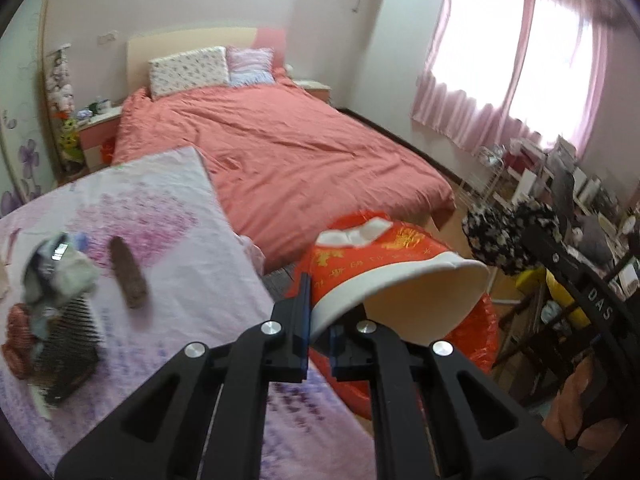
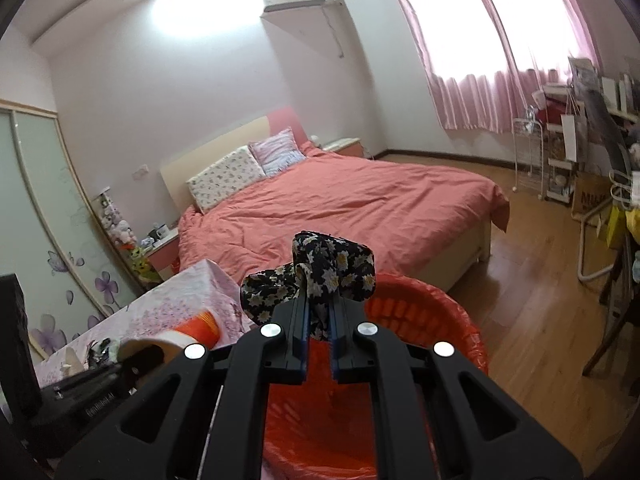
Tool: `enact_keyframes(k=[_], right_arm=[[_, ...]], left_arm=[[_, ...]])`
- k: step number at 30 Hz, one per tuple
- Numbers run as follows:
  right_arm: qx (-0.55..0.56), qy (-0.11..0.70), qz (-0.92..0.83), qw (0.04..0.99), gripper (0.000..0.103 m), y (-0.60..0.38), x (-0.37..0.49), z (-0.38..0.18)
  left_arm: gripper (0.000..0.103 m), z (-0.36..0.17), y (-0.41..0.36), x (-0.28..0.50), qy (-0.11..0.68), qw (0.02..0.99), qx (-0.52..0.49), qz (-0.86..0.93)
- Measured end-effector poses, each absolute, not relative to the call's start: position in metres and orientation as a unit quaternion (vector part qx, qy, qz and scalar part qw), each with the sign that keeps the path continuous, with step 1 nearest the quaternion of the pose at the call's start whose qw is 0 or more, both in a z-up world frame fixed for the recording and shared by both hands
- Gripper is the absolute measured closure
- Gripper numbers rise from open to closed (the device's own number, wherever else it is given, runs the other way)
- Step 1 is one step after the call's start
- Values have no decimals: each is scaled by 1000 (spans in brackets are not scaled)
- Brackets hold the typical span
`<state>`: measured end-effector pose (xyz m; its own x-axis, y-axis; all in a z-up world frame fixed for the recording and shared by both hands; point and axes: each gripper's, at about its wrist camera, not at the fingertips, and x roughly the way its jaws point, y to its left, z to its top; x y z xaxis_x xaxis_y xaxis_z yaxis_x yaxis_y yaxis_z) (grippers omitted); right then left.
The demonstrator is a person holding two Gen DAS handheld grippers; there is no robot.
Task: Collect trash
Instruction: 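Open the left tool over the red basket while the right tool drops the floral cloth in, then move both tools back over the bed toward the white tissue and brown insole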
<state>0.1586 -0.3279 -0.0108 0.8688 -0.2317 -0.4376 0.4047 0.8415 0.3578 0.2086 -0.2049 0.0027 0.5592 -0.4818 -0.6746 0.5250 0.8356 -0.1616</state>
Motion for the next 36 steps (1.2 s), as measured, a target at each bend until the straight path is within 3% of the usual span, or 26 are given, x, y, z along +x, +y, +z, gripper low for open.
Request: enact_keyframes(k=[3,6,10,20,24,28,36], right_arm=[[250,206,-164,932,89,-338,161,-21],[264,217,-165,925,72,-343,162,-32],[256,229,-171,923,61,-344,161,-39],[247,223,-187,924,60,-353,153,-33],[246,219,-196,924,60,-356,150,-31],[244,219,-197,924,60,-358,150,-29],[214,223,-184,933,60,-336,157,-21]], left_arm=[[82,-14,-222,213,389,874,39,-289],[69,-31,-230,220,404,867,47,-288],[60,-44,-231,225,417,860,49,-290],[60,-29,-237,224,413,849,35,-327],[47,-19,-242,224,400,857,40,-323],[45,-16,-234,223,396,864,44,-309],[29,-9,-188,221,372,890,73,-252]])
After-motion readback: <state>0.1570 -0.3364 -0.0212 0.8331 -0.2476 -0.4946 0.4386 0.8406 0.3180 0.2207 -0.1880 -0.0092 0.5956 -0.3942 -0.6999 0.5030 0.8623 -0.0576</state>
